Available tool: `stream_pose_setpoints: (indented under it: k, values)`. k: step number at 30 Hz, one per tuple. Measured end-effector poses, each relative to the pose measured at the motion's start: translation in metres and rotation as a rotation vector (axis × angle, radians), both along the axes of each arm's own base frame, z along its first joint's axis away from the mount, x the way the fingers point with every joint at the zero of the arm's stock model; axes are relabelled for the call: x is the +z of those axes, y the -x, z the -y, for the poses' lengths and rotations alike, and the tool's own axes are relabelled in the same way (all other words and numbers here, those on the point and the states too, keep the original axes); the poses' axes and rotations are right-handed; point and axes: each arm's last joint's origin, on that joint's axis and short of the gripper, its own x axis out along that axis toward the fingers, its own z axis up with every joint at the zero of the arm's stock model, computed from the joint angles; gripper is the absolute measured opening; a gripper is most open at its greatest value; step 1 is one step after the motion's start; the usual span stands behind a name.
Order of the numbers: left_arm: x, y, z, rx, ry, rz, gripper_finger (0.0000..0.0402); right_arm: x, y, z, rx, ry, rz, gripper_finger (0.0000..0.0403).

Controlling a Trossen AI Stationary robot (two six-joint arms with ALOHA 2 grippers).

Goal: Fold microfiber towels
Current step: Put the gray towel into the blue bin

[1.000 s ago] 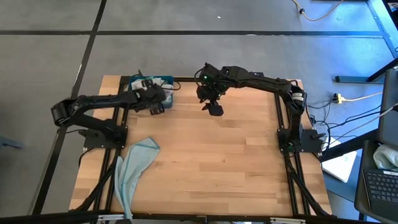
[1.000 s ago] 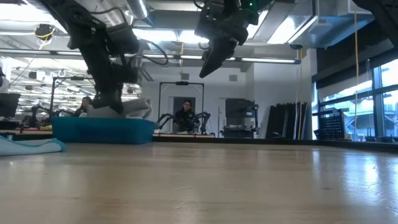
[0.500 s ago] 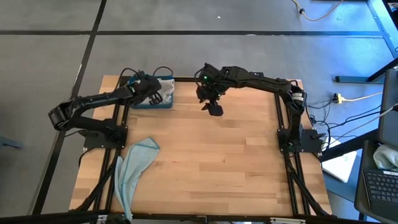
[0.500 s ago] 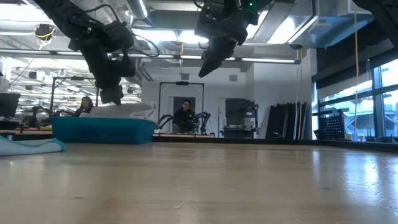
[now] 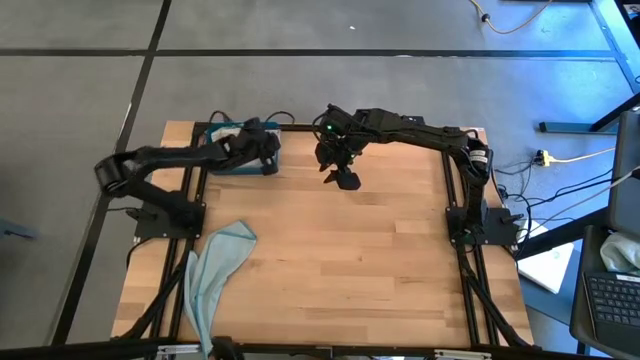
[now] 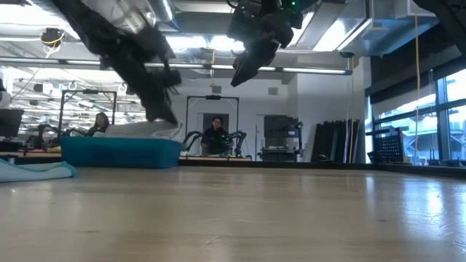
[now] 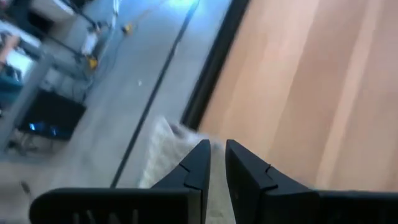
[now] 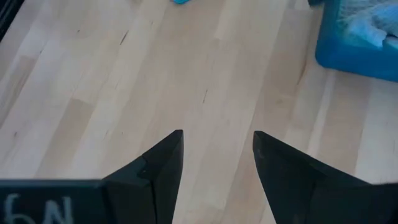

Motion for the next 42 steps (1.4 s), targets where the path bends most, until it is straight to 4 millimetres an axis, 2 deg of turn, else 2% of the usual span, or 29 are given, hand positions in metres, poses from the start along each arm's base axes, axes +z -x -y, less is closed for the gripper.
stream_pose_setpoints:
  k: [5,9,16,22,25,31,35,39,42]
  values:
    - [-0.033,0.004,-0.024,0.126,0.027,-0.131,0.0043,0.000,0.000,0.000,0.002,-0.001,-0.002,0.0195]
    - [-0.048,0.004,-0.034,0.093,0.095,-0.112,0.0043,0.000,0.000,0.000,0.005,0.001,-0.001,0.0195]
    - [-0.055,0.001,-0.035,0.079,0.107,-0.107,0.0043,0.000,0.000,0.000,0.017,0.010,0.003,0.0195]
    - [-0.053,0.004,-0.037,0.141,0.071,-0.137,0.0043,0.000,0.000,-0.001,0.020,0.010,0.003,0.0195]
    - [-0.046,0.008,-0.033,0.189,0.024,-0.180,0.0043,0.000,0.000,-0.002,0.022,0.006,-0.004,0.0195]
    - [-0.002,0.012,-0.023,0.200,-0.102,-0.053,0.0043,-0.015,0.002,-0.004,0.039,-0.027,-0.036,0.0195]
    - [0.016,0.019,-0.025,0.200,-0.153,0.018,0.0043,-0.029,0.004,-0.005,0.042,-0.035,-0.055,0.0195]
    - [0.015,0.024,-0.033,0.152,-0.106,0.082,0.0043,-0.031,0.002,-0.007,0.048,-0.032,-0.049,0.0195]
    - [0.009,0.019,-0.041,0.121,-0.096,0.125,0.0043,-0.029,-0.001,-0.010,0.060,-0.024,-0.026,0.0195]
